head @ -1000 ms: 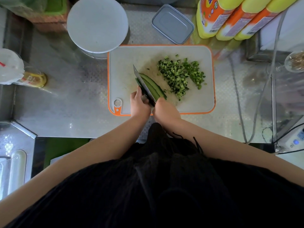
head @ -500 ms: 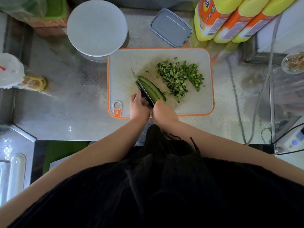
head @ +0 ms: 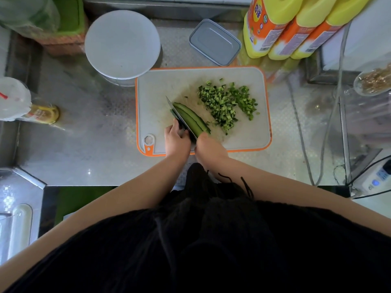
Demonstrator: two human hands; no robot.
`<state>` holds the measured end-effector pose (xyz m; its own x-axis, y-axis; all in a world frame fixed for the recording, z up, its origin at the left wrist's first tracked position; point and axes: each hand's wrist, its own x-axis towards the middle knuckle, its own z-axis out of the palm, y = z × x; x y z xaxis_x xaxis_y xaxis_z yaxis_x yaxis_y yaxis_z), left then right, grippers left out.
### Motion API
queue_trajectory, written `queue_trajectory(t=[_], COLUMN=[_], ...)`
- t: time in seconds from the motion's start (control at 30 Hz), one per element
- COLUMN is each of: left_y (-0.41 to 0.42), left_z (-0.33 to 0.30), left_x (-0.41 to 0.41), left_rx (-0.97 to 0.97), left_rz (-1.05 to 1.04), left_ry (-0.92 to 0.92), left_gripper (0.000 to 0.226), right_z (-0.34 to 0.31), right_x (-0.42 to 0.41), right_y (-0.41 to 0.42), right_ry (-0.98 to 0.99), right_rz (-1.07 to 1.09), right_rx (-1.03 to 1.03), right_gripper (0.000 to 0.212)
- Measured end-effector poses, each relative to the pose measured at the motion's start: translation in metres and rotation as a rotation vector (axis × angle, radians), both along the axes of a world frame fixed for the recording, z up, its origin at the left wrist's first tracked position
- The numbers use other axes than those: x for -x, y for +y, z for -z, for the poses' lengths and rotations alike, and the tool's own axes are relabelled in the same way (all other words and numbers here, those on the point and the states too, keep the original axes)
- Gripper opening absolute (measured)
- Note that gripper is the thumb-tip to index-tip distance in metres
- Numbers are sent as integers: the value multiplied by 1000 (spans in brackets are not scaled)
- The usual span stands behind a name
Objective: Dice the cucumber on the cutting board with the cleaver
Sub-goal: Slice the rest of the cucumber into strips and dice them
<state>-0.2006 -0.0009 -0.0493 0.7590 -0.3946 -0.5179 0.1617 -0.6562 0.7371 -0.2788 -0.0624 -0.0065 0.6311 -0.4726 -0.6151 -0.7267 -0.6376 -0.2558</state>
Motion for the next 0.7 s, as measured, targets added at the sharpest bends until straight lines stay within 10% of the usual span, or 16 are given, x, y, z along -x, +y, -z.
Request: queue_trajectory(t=[0.7], left_y=[10], left_z=[7], left_x=[-7], left_rx=[-9], left_rz=[-16], left_ry=[91], left_gripper=[37], right_z=[-6], right_x=[14], right_y=[0], right_ry=[-201], right_rz=[-97], right_rx=[-81], right_gripper=[44])
